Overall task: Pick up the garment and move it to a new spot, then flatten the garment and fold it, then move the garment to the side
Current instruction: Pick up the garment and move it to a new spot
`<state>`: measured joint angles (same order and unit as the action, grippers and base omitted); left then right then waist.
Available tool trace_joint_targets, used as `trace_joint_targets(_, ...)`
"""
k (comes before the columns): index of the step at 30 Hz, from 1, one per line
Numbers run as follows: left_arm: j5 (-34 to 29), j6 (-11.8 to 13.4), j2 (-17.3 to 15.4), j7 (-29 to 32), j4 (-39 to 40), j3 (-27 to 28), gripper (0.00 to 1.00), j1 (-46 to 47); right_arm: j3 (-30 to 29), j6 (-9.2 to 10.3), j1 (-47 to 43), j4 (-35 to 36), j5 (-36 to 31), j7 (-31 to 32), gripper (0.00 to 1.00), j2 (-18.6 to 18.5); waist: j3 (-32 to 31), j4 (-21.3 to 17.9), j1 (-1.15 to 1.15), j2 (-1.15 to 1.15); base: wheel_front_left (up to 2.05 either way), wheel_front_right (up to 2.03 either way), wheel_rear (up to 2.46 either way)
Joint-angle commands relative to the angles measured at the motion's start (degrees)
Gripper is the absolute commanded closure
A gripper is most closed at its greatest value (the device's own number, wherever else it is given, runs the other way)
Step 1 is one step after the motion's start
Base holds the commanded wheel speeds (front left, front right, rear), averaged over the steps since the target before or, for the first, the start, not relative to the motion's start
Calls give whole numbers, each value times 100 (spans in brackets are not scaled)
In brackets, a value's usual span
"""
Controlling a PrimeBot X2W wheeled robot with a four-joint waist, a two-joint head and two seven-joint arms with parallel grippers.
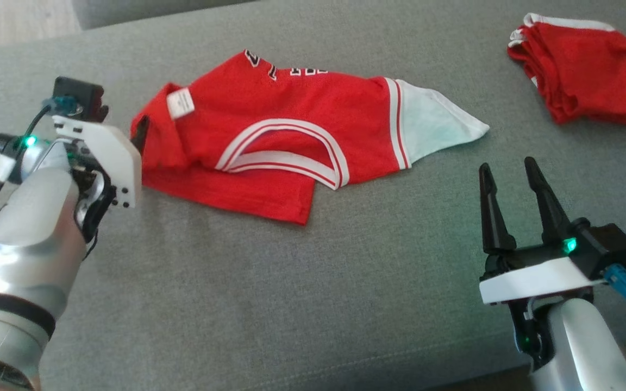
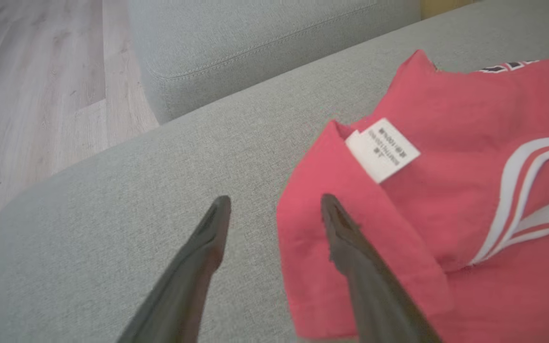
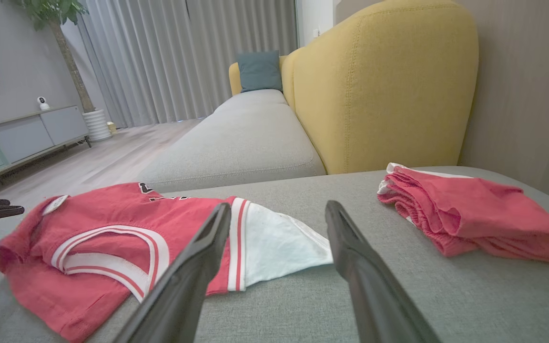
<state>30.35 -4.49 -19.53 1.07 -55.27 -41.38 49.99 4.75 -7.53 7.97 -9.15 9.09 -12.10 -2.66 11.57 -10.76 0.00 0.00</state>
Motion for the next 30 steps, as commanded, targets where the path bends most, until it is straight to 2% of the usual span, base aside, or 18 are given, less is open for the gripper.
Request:
trace_joint_targets(1, 21, 29, -192, -109, 66, 255, 0, 343, 130, 4, 185, 148, 29, -46, 0, -21, -85, 49, 0, 0, 0, 0, 0)
trace_joint_targets(10, 141, -43, -36, -880, -28, 317, 0, 260, 29, 4, -2, 68, -43, 10, 0, -21, -699, 364, 0, 0, 0, 0, 0)
trace_joint_targets(15, 304, 152, 110, -1369, 322, 491, 0, -97, -123, 4, -225, 113, -84, 67, 0, -21, -1031, 587, 0, 0, 0, 0, 0)
trace_joint_targets(21, 443, 543, 254, -1561, 1149, 691, 0, -911, -257, 4, -479, 202, -103, 123, 0, -21, -1261, 821, 0, 0, 0, 0, 0)
trace_joint_targets(30, 205, 1631, 371, -1605, 3472, 1249, 0, -3006, -338, 4, -717, 324, -108, 189, 0, -21, -1337, 1085, 0, 0, 0, 0, 0)
